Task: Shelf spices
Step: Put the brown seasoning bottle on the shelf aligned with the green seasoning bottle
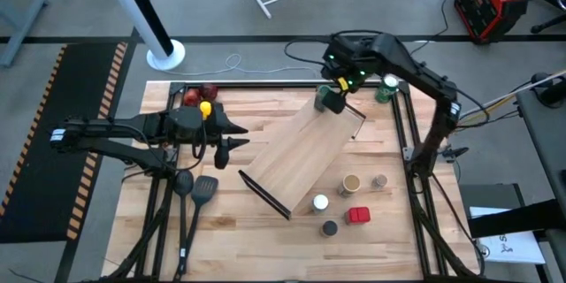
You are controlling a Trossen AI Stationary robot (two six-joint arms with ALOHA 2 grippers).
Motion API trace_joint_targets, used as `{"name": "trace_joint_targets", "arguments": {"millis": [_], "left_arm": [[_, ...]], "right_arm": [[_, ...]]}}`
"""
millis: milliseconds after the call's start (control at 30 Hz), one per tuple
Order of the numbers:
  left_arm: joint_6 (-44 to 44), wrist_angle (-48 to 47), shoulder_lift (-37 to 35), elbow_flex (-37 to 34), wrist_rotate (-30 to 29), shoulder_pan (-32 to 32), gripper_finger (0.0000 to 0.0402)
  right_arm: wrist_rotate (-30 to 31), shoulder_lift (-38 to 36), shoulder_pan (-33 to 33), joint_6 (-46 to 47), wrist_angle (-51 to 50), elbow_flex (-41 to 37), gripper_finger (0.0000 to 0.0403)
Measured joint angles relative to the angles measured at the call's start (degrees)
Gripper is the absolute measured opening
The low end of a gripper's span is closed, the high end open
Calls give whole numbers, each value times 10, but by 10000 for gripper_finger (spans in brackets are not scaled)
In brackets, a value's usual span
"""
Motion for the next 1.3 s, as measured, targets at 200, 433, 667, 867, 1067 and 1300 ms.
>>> {"name": "trace_joint_targets", "arguments": {"millis": [200, 433, 667, 867, 1067, 1300], "left_arm": [[-6, -4, 0, 0, 6, -7, 138], [-13, -4, 0, 0, 10, -25, 129], [-16, 0, 0, 0, 10, -26, 123], [-17, 9, 0, 2, 10, -26, 128], [-17, 11, 0, 2, 10, -26, 132], [-17, 11, 0, 3, 10, -26, 125]], "right_arm": [[1, -82, 44, 44, -1, -88, 298], [2, -185, 154, 151, -2, -226, 277], [24, -257, 308, 311, -1, -339, 262], [30, -273, 427, 446, 13, -434, 254], [29, -269, 501, 535, 36, -510, 261], [18, -273, 518, 578, 79, -586, 260]]}}
